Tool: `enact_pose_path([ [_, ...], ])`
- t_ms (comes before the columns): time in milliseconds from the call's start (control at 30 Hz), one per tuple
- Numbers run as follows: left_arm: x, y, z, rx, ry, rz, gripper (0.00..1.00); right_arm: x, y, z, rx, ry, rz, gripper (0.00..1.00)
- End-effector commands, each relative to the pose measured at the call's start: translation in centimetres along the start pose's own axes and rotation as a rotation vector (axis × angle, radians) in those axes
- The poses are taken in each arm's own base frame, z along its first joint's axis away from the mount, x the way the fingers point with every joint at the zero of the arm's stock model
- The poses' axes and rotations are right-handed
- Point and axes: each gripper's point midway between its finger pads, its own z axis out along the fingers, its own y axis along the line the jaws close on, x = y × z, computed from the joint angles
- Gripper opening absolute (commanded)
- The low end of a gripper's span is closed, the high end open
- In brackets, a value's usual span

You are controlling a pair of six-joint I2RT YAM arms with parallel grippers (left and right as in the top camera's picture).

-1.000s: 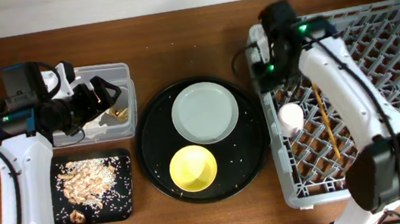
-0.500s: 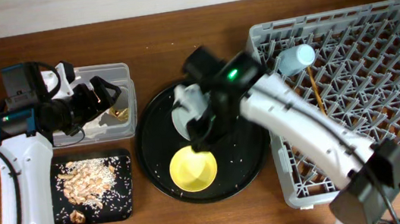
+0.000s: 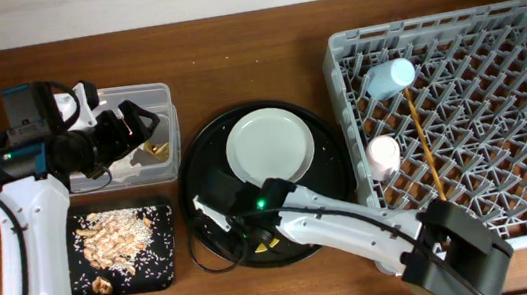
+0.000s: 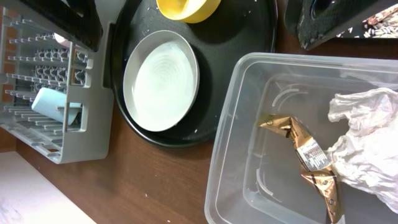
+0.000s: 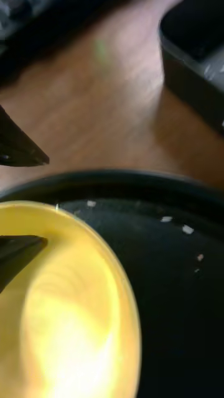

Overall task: Sort waste into correct bins and load items into the dishwasher rack
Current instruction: 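Grasp the yellow bowl rim on the round tray with the right gripper, then place the yellow bowl upside down in the dish rack with the right gripper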

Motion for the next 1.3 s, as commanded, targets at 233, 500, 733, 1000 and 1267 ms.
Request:
enact_pose_path([
  [233, -0.2, -0.2, -0.5, 0.003, -0.016, 0.015, 1.0, 0.9, -1.1, 1.5, 0.044, -0.004, 0.001, 0.2],
  [500, -0.2, -0.2, -0.5, 0.003, -0.016, 0.015, 1.0, 1.6, -1.2, 1.5, 0.05, 0.024, 0.007, 0.11],
  [733, -0.2, -0.2, -0.5, 0.003, -0.016, 0.015, 1.0, -0.1, 2.8, -1.1, -0.141, 0.013, -0.002, 0.04],
  [1000, -0.2, -0.2, -0.5, 0.003, -0.016, 0.015, 1.0, -5.4, -0.4, -16.8, -0.116, -0.237, 0.103, 0.04],
  [1267, -0.2, -0.2, -0.5, 0.003, -0.016, 0.015, 1.0, -2.0, -18.5, -31.9, -0.119, -0.64, 0.464, 0.04],
])
